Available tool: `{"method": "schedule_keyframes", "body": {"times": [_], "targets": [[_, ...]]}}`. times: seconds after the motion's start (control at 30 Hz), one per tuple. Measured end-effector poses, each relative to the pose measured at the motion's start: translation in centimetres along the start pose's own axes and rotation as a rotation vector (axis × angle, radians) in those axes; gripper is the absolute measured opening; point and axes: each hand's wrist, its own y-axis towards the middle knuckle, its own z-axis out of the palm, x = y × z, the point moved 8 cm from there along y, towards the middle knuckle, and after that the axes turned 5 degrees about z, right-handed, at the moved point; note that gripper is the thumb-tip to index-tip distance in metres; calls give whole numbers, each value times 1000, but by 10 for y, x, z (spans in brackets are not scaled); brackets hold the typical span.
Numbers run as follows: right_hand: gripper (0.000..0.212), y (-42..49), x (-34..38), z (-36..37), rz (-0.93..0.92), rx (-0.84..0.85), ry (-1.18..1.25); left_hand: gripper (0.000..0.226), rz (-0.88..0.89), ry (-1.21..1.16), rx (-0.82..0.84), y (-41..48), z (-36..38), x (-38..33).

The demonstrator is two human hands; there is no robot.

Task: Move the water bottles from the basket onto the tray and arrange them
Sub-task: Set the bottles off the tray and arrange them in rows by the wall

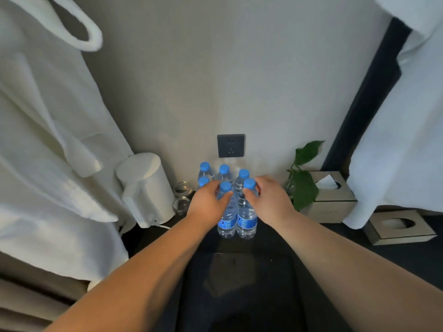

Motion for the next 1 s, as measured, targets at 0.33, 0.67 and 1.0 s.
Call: {"method": "schedule_keyframes", "body": {"times": [0.33,0.67,1.0], "targets": [[12,1,-21,30,90,38,62,15,-10,8,-20,6,10,11],[33,22,-11,24,110,-44,19,30,-25,37,-43,22,-13,8],[36,97,53,28,-75,33,-280,44,-14,201,48,94,-60,26]]}}
